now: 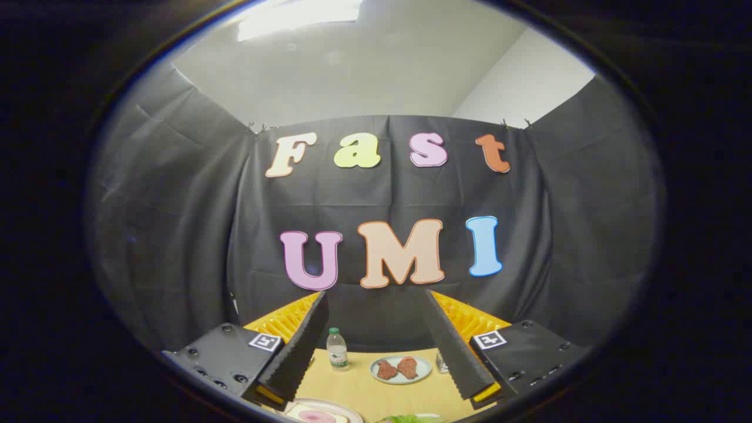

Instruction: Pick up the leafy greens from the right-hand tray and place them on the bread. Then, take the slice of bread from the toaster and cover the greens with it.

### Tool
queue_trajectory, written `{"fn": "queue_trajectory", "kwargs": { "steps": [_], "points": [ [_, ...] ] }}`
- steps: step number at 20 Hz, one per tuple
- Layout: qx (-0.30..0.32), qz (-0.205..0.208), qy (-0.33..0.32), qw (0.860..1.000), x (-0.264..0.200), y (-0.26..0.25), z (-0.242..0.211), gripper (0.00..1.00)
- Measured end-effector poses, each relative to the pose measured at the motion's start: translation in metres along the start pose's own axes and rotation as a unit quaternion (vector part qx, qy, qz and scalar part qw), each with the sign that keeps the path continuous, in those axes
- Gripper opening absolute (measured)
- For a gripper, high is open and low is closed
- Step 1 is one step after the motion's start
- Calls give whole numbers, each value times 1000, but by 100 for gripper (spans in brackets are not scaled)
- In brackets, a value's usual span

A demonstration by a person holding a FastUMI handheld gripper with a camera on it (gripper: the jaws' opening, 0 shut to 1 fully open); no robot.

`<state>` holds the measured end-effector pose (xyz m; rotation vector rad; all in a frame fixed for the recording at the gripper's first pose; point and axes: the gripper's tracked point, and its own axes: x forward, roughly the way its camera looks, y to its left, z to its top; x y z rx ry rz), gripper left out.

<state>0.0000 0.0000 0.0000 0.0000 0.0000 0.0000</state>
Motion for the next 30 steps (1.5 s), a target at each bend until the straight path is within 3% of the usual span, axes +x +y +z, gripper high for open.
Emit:
{"fn": "queue_trajectory", "kwargs": {
  "steps": [22,30],
  "points": [
    [11,15,15,1000,15,-2,-14,100],
    [9,70,40,997,21,5,-30,100]
  ]
}}
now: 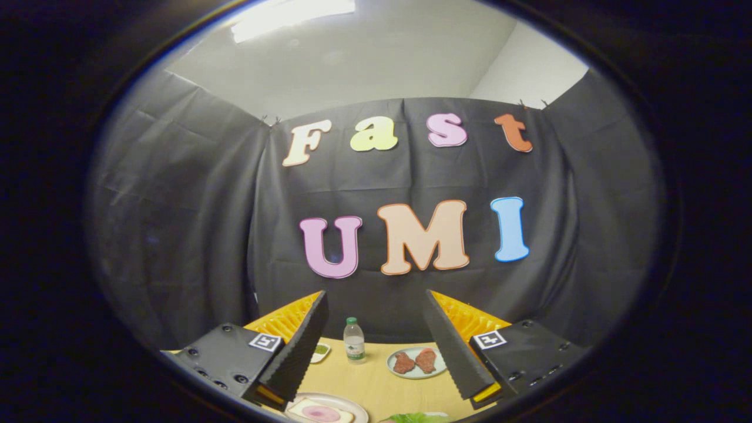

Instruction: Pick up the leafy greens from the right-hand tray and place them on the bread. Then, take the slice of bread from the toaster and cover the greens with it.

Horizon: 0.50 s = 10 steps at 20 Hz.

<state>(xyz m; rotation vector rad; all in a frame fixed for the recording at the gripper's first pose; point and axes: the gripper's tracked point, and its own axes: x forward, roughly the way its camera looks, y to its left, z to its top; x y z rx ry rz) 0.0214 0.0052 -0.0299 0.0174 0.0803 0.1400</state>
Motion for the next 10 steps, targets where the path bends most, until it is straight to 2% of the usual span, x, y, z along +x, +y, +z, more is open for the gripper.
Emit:
{"fn": "queue_trajectory", "kwargs": {
  "steps": [7,10],
  "points": [
    [-49,67,36,996,0,-5,-28,100],
    [-72,99,71,990,-3,-9,-56,100]
  ]
}}
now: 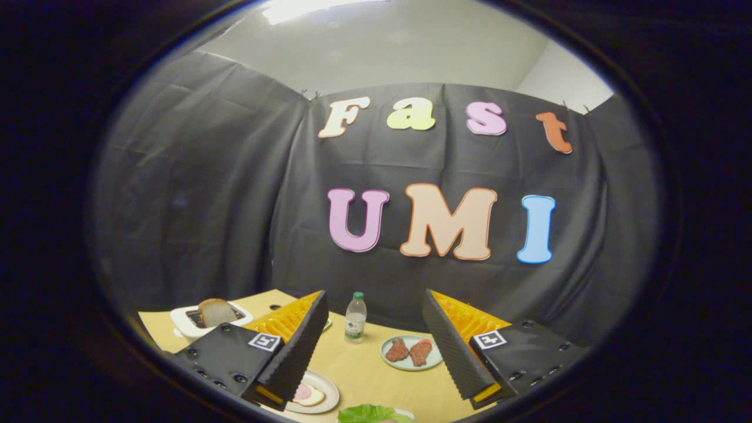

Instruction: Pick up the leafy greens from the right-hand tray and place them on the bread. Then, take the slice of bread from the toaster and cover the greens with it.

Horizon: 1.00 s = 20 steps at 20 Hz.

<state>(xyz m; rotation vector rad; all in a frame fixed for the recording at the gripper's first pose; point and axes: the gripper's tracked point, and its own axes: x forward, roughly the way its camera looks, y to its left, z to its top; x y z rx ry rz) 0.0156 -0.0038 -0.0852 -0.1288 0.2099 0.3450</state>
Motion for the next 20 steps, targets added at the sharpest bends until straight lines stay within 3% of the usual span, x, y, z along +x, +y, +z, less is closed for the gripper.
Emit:
{"fn": "queue_trajectory", "kwargs": {
  "steps": [10,20],
  "points": [
    [-70,99,95,988,-3,-9,-88,100],
    [-109,171,194,960,1,-20,-170,100]
  ]
}}
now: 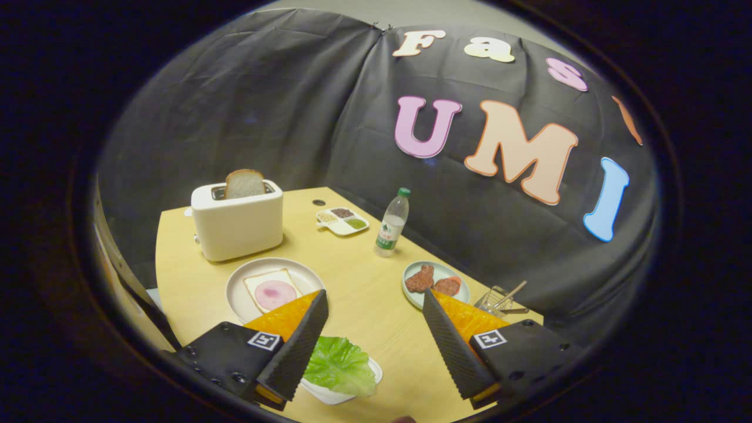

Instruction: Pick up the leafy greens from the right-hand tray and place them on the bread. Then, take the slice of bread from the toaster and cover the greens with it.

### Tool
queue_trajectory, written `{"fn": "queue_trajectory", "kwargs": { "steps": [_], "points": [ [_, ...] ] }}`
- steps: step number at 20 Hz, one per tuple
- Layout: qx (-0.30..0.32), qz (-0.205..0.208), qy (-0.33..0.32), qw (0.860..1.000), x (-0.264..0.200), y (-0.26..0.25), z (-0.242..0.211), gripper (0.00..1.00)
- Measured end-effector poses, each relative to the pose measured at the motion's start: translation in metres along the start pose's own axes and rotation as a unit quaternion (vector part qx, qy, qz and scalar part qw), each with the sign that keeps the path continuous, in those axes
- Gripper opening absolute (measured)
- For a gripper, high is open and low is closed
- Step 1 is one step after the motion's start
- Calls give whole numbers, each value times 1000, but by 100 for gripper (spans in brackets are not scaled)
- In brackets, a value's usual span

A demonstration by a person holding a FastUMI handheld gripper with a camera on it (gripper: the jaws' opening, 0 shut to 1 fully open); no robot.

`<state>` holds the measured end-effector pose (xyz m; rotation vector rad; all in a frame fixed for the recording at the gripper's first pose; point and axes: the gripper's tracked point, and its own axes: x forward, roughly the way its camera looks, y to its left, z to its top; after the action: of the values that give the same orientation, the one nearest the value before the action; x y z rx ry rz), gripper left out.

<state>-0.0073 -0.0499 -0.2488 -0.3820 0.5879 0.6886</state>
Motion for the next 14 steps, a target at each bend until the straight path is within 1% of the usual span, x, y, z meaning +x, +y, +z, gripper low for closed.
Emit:
{"fn": "queue_trajectory", "kwargs": {
  "steps": [7,14],
  "points": [
    [-33,49,54,997,20,16,-41,100],
    [-49,104,119,986,39,31,-87,99]
  ]
}}
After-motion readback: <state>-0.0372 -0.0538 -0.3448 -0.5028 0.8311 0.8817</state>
